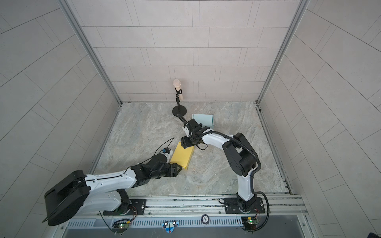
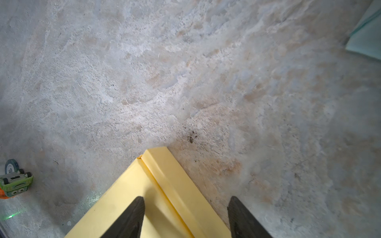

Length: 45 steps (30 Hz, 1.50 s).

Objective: Fold the paper box

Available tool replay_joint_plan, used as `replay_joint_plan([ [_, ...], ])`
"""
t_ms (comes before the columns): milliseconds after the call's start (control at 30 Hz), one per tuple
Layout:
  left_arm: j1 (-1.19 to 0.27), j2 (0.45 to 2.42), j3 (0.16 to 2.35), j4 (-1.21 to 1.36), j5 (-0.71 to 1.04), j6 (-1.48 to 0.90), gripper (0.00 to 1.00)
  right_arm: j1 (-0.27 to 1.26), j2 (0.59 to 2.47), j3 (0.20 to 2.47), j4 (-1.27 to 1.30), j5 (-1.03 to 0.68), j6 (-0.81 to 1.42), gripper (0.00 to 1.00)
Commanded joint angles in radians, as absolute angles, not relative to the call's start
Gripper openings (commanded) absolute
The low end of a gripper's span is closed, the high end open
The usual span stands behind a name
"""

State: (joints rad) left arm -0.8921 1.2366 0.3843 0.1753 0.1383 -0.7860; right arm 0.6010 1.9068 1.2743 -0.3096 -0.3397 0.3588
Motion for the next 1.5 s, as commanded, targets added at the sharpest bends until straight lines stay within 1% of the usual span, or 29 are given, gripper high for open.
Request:
replay_joint_plan([
  [0,-0.878,1.246,0.41,0.207,0.146,-0.761,0.69,0.598,1.891,1.252,-0.306,-0.359,0.363,0.66],
  [567,-0.764,1.266,0.411,0.234,0.208,-0.723,0.64,0.601,1.755,1.083,-0.256,-0.371,0.39,0.64],
  [833,-0.74,1.291,0.472,0.189,0.204,-0.681,0.61,0.618,1.71,1.009,-0.215,-0.389,0.426,0.64],
  [1233,-0.643,1.391,0.536,0.204,0.253,-0.635,0.59,0.65,1.747,1.044,-0.209,-0.384,0.449,0.62],
  [1467,-0.569,1.466,0.579,0.21,0.285,-0.598,0.58,0.652,1.812,1.127,-0.207,-0.384,0.462,0.62],
])
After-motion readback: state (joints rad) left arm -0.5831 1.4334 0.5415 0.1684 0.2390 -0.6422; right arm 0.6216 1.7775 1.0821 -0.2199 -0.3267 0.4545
